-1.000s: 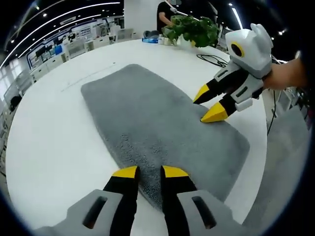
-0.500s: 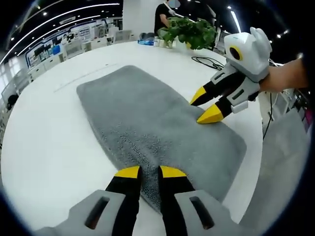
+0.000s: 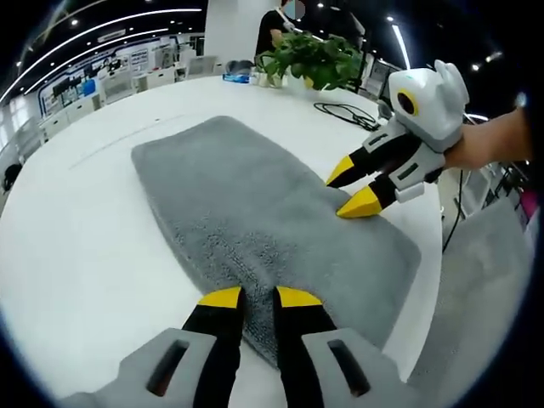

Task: Fold the towel on the table until its edges align and the towel forms a compact rectangular stack.

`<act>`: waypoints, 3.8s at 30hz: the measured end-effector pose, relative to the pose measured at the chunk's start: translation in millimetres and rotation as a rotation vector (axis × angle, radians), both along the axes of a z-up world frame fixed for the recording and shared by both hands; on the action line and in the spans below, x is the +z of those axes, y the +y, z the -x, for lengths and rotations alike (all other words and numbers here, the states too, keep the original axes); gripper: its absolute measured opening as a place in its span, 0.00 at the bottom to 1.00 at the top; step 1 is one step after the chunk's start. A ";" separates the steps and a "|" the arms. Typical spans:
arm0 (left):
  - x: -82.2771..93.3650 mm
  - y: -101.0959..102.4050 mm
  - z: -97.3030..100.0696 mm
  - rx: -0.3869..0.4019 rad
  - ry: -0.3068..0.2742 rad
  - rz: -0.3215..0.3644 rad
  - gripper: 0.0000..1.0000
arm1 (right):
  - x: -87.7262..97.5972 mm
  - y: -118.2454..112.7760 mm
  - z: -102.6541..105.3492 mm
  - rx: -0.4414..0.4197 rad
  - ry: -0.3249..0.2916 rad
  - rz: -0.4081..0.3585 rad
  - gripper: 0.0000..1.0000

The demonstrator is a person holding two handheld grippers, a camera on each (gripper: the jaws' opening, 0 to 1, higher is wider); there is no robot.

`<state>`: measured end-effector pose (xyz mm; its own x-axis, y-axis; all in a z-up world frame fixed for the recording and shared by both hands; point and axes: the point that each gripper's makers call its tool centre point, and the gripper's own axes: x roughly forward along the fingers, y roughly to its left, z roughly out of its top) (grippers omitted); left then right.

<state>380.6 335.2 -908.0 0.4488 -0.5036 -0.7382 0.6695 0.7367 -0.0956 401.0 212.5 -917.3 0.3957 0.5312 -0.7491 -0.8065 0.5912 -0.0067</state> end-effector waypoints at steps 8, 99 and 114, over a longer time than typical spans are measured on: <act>-0.1 -18.2 1.4 -0.037 -0.012 -0.027 0.15 | -1.5 -19.8 1.8 -0.008 -0.006 0.021 0.22; 23.8 -50.7 49.9 -0.373 -0.085 0.033 0.32 | 30.9 -9.1 80.1 0.246 0.054 -0.116 0.47; 12.5 -49.7 79.5 -0.536 -0.125 0.001 0.57 | 8.6 -12.1 102.5 0.410 -0.033 0.010 0.57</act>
